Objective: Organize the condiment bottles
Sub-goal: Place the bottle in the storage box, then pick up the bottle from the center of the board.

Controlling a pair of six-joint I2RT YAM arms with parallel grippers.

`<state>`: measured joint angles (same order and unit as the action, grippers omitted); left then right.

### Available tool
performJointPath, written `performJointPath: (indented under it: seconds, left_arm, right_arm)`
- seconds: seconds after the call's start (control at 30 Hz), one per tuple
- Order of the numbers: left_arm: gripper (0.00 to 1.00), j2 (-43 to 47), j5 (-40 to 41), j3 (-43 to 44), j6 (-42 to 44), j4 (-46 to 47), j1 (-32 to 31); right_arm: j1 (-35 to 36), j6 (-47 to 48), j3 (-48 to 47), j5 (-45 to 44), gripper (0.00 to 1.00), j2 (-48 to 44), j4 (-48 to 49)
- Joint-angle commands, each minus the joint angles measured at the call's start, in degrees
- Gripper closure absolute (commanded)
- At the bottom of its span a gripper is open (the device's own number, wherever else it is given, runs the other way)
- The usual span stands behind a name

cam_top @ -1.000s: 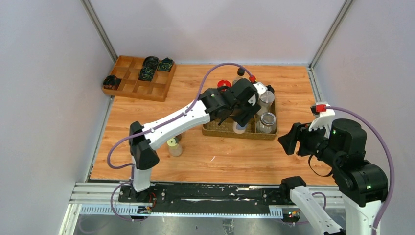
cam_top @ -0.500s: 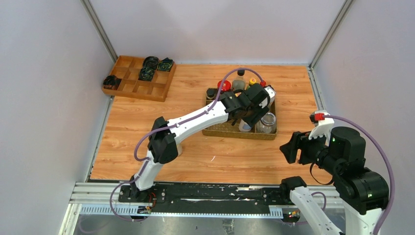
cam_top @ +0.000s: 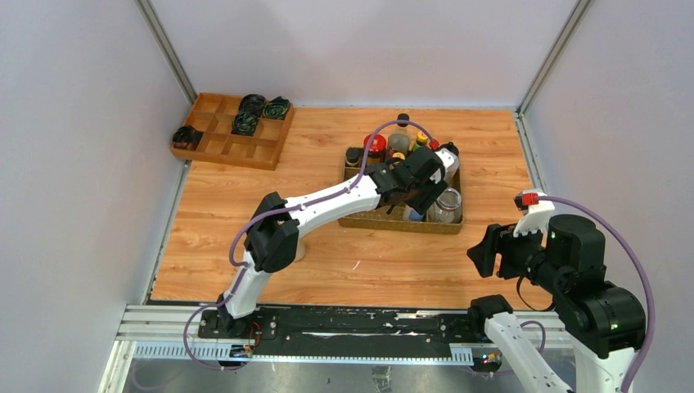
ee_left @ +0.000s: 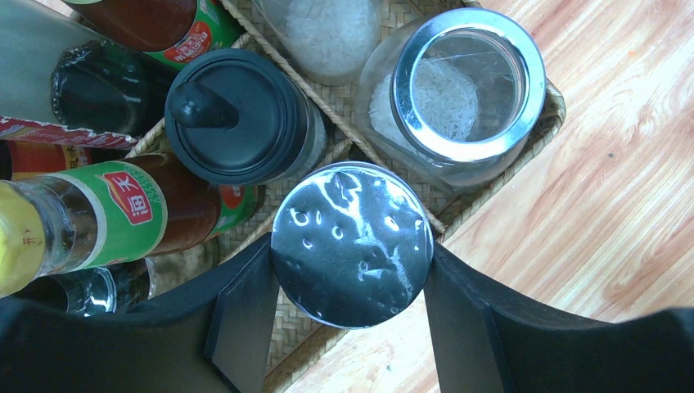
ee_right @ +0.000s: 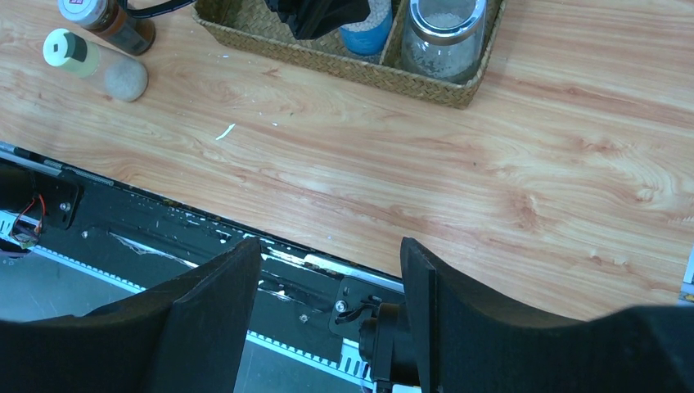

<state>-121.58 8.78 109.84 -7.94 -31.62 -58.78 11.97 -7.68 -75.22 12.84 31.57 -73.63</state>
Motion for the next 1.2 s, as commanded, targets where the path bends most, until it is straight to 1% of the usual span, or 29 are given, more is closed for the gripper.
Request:
performJointPath:
  seconds: [0.0,0.1,0.17,0.3,0.33,0.37,0.5,0.57,0.67,0.73,0.83,0.9,0.93,1.0,1.1,1.17]
  left_arm:
    - [0.45,0.0,-1.8,1.9,-0.9,1.9,-0.1]
    - [0.33,-0.1,-1.3,2.1,-1.3,0.4,0.1]
    - [0.28,-0.2,-0.3,2.7,-1.9,-1.3,0.0]
    - [0.22,1.3,1.4,3.7,-1.6,-3.5,0.0]
    - [0.04,2.0,1.9,4.2,-1.3,-4.1,0.0]
    - [0.01,2.5,2.7,5.2,-0.9,-5.1,0.0]
    - [0.0,5.2,5.6,9.7,1.0,-10.6,0.0]
    - [0.0,7.8,7.7,9.9,0.9,-13.3,0.0]
    - [0.0,14.7,10.4,3.5,-1.3,-13.8,0.1]
    - [0.0,20.1,10.5,-3.0,-3.9,-13.7,0.7]
    - [0.0,29.6,11.3,-15.4,-8.4,-13.3,2.5]
    - [0.06,37.8,13.5,-24.2,-11.0,-12.4,3.2]
    - [0.1,40.0,14.5,-28.4,-12.2,-12.1,3.5]
    - [0.13,46.2,16.1,-34.9,-14.9,-12.1,4.0]
    - [0.12,51.8,17.9,-42.6,-18.6,-12.4,4.7]
    - [0.06,53.7,18.9,-46.9,-20.5,-12.3,6.0]
  right_arm:
    - [0.8,0.5,0.3,0.4,0.32,-0.5,-1.3]
    - [0.7,0.3,0.6,0.6,0.32,-0.5,-1.2]
    - [0.7,0.2,1.0,0.9,0.32,-0.5,-1.0]
    - [0.7,0.0,0.6,1.3,0.32,-0.6,-1.5]
    - [0.7,-0.1,0.4,1.1,0.32,-0.8,-1.6]
    - [0.7,-0.1,0.3,1.1,0.31,-1.0,-1.8]
    - [0.7,-0.6,0.7,1.4,0.31,-1.8,-1.8]
    - [0.7,-0.8,0.7,1.4,0.31,-2.2,-1.9]
    - [0.7,-0.9,0.6,1.6,0.31,-2.6,-2.3]
    - [0.8,-1.0,0.5,1.9,0.31,-3.2,-2.4]
    - [0.7,-1.4,0.9,2.5,0.31,-4.2,-2.4]
    - [0.7,-1.7,1.5,3.2,0.3,-4.7,-2.3]
    - [0.7,-1.8,1.9,3.6,0.29,-4.8,-2.0]
    - [0.7,-2.0,2.5,4.7,0.27,-4.8,-1.4]
    - [0.7,-2.7,2.8,5.7,0.26,-4.6,-0.1]
    - [0.6,-3.1,2.9,6.3,0.25,-4.6,0.3]
